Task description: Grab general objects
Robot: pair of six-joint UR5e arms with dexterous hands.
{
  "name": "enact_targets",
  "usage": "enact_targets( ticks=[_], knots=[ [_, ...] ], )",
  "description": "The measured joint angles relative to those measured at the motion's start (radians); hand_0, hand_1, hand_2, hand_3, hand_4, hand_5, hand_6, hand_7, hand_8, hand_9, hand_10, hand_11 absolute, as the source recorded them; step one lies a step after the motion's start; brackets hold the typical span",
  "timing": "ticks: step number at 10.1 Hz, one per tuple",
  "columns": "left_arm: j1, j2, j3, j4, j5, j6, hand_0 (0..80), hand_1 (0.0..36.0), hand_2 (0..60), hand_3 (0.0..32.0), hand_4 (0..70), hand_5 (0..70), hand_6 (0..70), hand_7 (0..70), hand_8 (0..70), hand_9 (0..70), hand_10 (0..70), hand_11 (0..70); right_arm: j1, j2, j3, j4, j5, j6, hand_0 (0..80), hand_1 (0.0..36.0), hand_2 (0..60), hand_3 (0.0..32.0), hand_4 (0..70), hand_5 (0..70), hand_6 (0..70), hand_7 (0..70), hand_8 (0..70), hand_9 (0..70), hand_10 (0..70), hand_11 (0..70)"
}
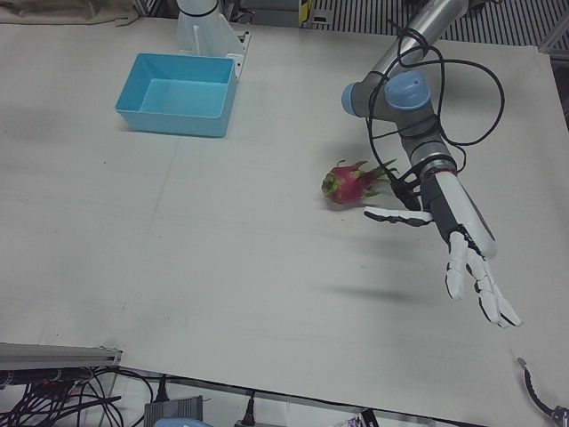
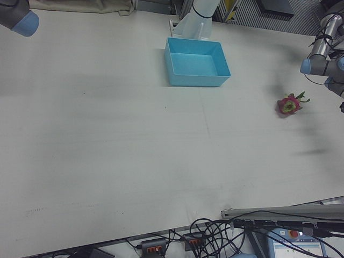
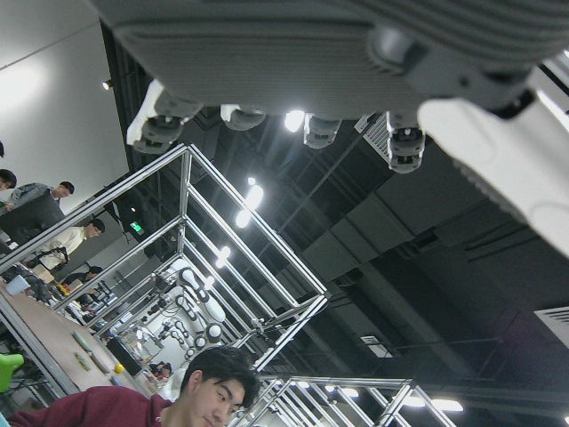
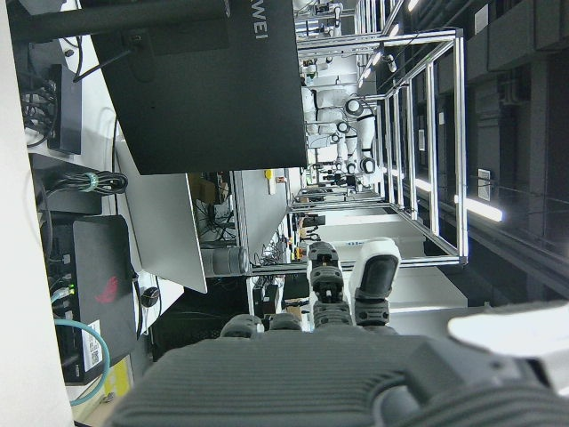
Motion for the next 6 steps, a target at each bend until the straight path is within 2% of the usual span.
enact_targets(
  ticks=[1, 2, 4, 5, 6],
  knots=[
    [-0.001, 0.019, -0.008, -0.072, 0.008, 0.0, 47.7, 8.2, 0.0, 32.0, 0.0, 1.5, 0.0, 6.6, 0.0, 0.0, 0.0, 0.3, 0.0, 0.0, 0.0, 0.0, 0.0, 0.0, 0.0, 0.0, 0.0, 0.0, 0.0, 0.0, 0.0, 0.0, 0.0, 0.0, 0.0, 0.0],
    [-0.002, 0.06, -0.051, -0.124, 0.021, 0.0, 46.3, 5.8, 0.0, 32.0, 0.0, 0.0, 0.0, 2.5, 0.0, 0.0, 0.0, 0.0, 0.0, 0.0, 0.001, 0.0, 0.0, 0.0, 0.0, 0.0, 0.0, 0.0, 0.0, 0.0, 0.0, 0.0, 0.0, 0.0, 0.0, 0.0],
    [-0.004, 0.186, -0.192, -0.187, 0.074, 0.0, 45.9, 4.4, 0.0, 32.0, 0.0, 0.0, 0.0, 0.0, 0.0, 0.0, 0.0, 0.0, 0.0, 0.0, 0.001, 0.0, 0.0, 0.0, 0.0, 0.0, 0.0, 0.0, 0.0, 0.0, 0.0, 0.0, 0.0, 0.0, 0.0, 0.0],
    [-0.005, 0.245, -0.273, -0.191, 0.146, -0.003, 46.8, 5.8, 0.0, 32.0, 0.0, 0.0, 0.0, 1.8, 0.0, 0.0, 0.0, 0.1, 0.0, 0.0, 0.002, 0.0, 0.0, 0.0, 0.0, 0.0, 0.0, 0.0, 0.0, 0.0, 0.0, 0.0, 0.0, 0.0, 0.0, 0.0],
    [-0.005, 0.285, -0.349, -0.148, 0.237, -0.019, 50.0, 10.1, 0.0, 32.0, 0.0, 2.8, 0.0, 6.5, 0.0, 0.0, 0.0, 0.1, 0.0, 0.0, 0.002, 0.0, 0.0, 0.0, 0.0, 0.0, 0.0, 0.0, 0.0, 0.0, 0.0, 0.0, 0.0, 0.0, 0.0, 0.0]
  ],
)
